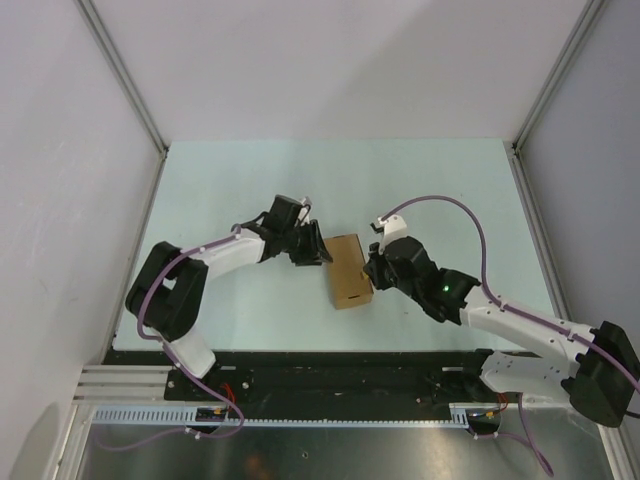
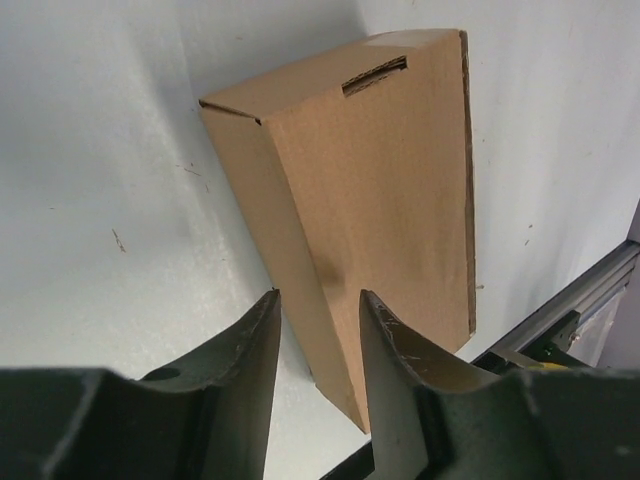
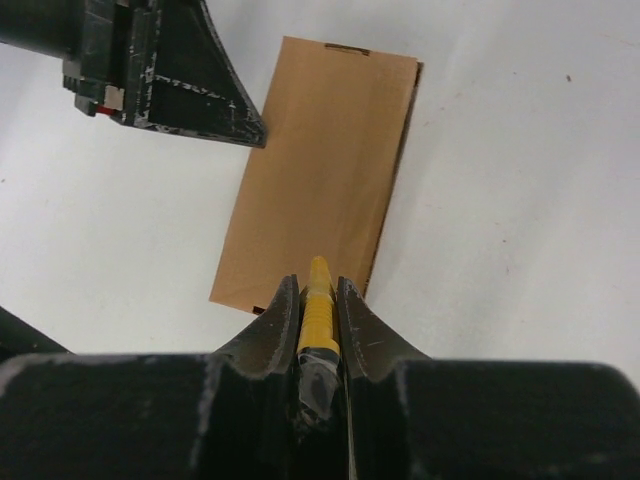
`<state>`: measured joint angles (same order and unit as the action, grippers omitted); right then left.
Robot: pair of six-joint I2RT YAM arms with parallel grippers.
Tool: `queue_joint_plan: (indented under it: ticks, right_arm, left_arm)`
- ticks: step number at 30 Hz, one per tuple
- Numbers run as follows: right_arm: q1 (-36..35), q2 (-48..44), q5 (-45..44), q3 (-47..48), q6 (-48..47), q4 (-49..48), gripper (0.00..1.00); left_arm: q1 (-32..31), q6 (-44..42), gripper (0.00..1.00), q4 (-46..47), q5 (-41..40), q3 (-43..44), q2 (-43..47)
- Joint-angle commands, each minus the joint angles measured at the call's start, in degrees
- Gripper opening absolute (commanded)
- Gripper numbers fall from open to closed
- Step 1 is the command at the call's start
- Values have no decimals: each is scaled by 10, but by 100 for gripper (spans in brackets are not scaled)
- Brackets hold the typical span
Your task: Unpack the express box
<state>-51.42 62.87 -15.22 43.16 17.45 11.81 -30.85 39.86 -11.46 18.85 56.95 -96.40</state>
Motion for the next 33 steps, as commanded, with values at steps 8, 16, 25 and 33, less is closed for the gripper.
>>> queue_joint_plan:
  ticks: [8, 16, 25, 33]
  right_arm:
    - [22, -28, -12, -5, 12, 11, 0]
    - [29, -37, -19, -7, 20, 16, 0]
    - [34, -28, -17, -7, 31, 8, 0]
    - [40, -21, -10, -7, 27, 1, 0]
  left_arm:
    - [-6, -28, 23, 9, -10, -14, -24]
    - [-6, -43, 0, 9, -32, -50, -14]
    - [-3, -45, 0, 9, -40, -97, 18]
    - [5, -47, 0, 8, -55, -128, 58]
